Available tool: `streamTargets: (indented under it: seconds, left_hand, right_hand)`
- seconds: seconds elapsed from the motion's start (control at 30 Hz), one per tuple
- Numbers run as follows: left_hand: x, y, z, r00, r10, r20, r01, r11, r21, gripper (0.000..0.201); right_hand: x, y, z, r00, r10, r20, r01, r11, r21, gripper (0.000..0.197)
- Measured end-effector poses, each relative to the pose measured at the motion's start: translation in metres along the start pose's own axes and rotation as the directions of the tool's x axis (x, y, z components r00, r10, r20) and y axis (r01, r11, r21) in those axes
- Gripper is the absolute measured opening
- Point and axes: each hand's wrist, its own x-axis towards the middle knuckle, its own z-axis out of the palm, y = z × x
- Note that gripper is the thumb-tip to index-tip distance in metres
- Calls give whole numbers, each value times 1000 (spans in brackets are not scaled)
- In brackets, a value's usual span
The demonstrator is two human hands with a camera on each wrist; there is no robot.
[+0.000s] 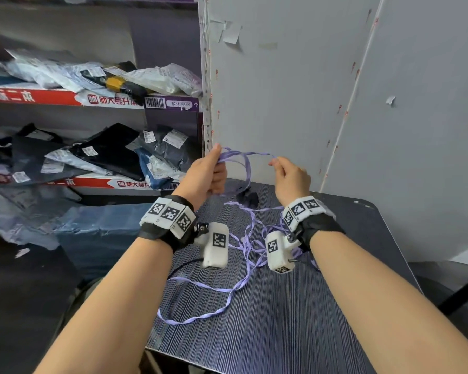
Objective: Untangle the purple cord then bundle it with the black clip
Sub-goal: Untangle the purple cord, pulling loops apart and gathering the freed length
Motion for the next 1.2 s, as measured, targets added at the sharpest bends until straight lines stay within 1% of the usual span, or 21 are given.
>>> streamTargets:
  seconds: [0.1, 0.17, 0.23, 0.27, 0.33, 0.4, 0.43, 0.47, 0.53, 0.63, 0.7, 0.73, 0.77, 0.83, 0.9, 0.93, 0.97, 1.03, 1.07, 1.13, 1.2]
  left_hand:
    - [-1, 7, 7, 998, 29, 60, -20, 989, -144, 47]
    - [-1, 11, 7, 998, 33, 55, -20, 976, -218, 43]
    - [-1, 13, 5, 999, 38, 35, -26, 960, -280, 34]
    - [-1, 13, 5, 999, 40, 20, -32, 955, -296, 30]
    - [-1, 14, 6, 999, 34, -36, -43, 959, -280, 28]
    - [3, 13, 7, 993, 24, -117, -51, 971, -233, 28]
    - [5, 11, 6, 989, 29, -146, -62, 973, -223, 26]
    - [7, 9, 5, 985, 53, -165, -84, 978, -192, 23]
    - [10, 2, 2, 973, 129, -191, -129, 992, 13, 16]
    - [9, -5, 0, 963, 224, -152, -166, 931, 324, 5]
    - [8, -7, 2, 964, 248, -93, -186, 883, 431, 2]
    - [8, -9, 3, 970, 238, -50, -187, 860, 474, 1]
    - [8, -10, 4, 977, 212, -13, -173, 830, 530, 1]
    - [9, -14, 5, 990, 142, 7, -114, 766, 633, 4]
    - [5, -15, 7, 995, 99, 27, -95, 788, 608, 11]
    - [3, -15, 9, 994, 97, 47, -106, 805, 584, 18]
    - [2, -15, 9, 992, 104, 73, -127, 795, 594, 25]
    - [2, -16, 7, 986, 119, 120, -169, 754, 635, 32]
    - [2, -18, 4, 984, 133, 115, -176, 751, 636, 33]
    - [5, -19, -2, 986, 159, 45, -153, 775, 613, 35]
    - [6, -20, -7, 987, 158, -7, -124, 806, 579, 31]
  right_hand:
    - [-11, -3, 6, 979, -100, 175, 126, 981, -146, 33]
    - [-20, -5, 10, 938, -153, 310, 226, 950, -217, 34]
    - [-29, -5, 17, 880, -212, 426, 338, 909, -245, 36]
    - [-32, -5, 20, 858, -232, 458, 376, 891, -254, 37]
    - [-35, -5, 23, 844, -240, 480, 402, 875, -270, 39]
    - [-36, -6, 22, 838, -261, 480, 426, 862, -274, 38]
    - [-35, -8, 21, 833, -301, 465, 456, 848, -269, 36]
    - [-35, -10, 21, 820, -369, 438, 505, 826, -251, 32]
    - [-35, -16, 20, 773, -530, 350, 618, 753, -226, 22]
    - [-33, -20, 16, 688, -700, 190, 724, 644, -248, 26]
    - [-30, -26, 11, 651, -751, 112, 755, 626, -196, 27]
    - [-28, -30, 8, 652, -753, 90, 755, 634, -165, 27]
    - [-27, -33, 7, 665, -743, 75, 745, 654, -133, 28]
    - [-27, -36, 4, 732, -677, 80, 681, 731, -41, 31]
    - [-26, -36, -1, 822, -552, 140, 547, 834, 73, 33]
    - [-25, -35, -4, 853, -484, 194, 472, 875, 105, 32]
    - [-24, -34, -6, 869, -429, 246, 411, 903, 123, 29]
    - [-23, -32, -7, 883, -337, 327, 304, 941, 151, 26]
    - [-22, -29, -7, 883, -280, 378, 233, 958, 167, 25]
    - [-20, -21, -7, 864, -144, 483, 58, 980, 188, 26]
    - [-19, -11, -10, 845, -14, 535, -87, 983, 163, 29]
